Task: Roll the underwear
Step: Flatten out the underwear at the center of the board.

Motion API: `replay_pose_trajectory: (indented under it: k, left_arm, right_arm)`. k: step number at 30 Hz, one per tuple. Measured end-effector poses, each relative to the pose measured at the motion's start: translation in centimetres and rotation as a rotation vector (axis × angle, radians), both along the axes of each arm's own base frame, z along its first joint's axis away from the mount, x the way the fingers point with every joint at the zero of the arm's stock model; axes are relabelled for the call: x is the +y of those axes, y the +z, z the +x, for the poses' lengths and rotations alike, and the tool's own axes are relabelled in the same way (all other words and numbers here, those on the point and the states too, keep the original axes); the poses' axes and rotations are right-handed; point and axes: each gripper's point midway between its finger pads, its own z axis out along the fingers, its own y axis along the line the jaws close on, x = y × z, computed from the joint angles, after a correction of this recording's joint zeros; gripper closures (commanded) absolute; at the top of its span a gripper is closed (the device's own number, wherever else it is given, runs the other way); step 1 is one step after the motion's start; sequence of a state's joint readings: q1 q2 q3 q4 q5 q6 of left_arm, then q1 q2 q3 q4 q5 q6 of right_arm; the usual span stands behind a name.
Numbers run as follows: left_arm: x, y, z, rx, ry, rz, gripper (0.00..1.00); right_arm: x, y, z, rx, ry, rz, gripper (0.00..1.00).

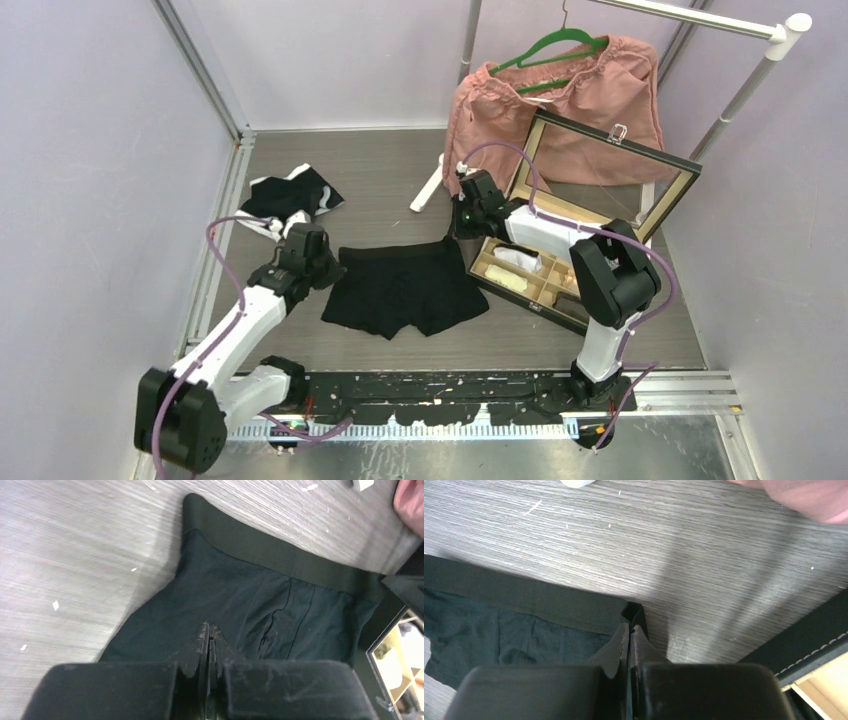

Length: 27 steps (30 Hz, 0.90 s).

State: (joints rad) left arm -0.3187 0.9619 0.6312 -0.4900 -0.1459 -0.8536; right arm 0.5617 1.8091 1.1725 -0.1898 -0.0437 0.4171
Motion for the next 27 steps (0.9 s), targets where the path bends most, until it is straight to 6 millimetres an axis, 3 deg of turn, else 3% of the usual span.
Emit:
replay_pose_trajectory:
  k: [6, 9, 18, 27]
  left_arm:
    - [-2.8, -2.7, 2.1, 0.043, -0.128, -0.037, 0.99]
    - [-3.2, -3.9, 2.9, 0.063, -0.142, -0.03, 0.99]
    - [-0.1, -4.9, 6.5, 0.082, 0.025, 0.138, 0.99]
    - [2.3, -7.5, 7.6, 0.164, 0.108, 0.254, 0.99]
  right_arm:
    - [0.2, -0.1, -0.1, 0.008, 0.008, 0.004, 0.95]
    - [0.1, -0.5, -0.3, 0.019, 0.006, -0.002, 0.95]
    - [-0.1, -0.9, -0.5, 0.035, 0.0, -0.014, 0.93]
    - [0.0, -1.1, -0.8, 0.044, -0.006, -0.015, 0.91]
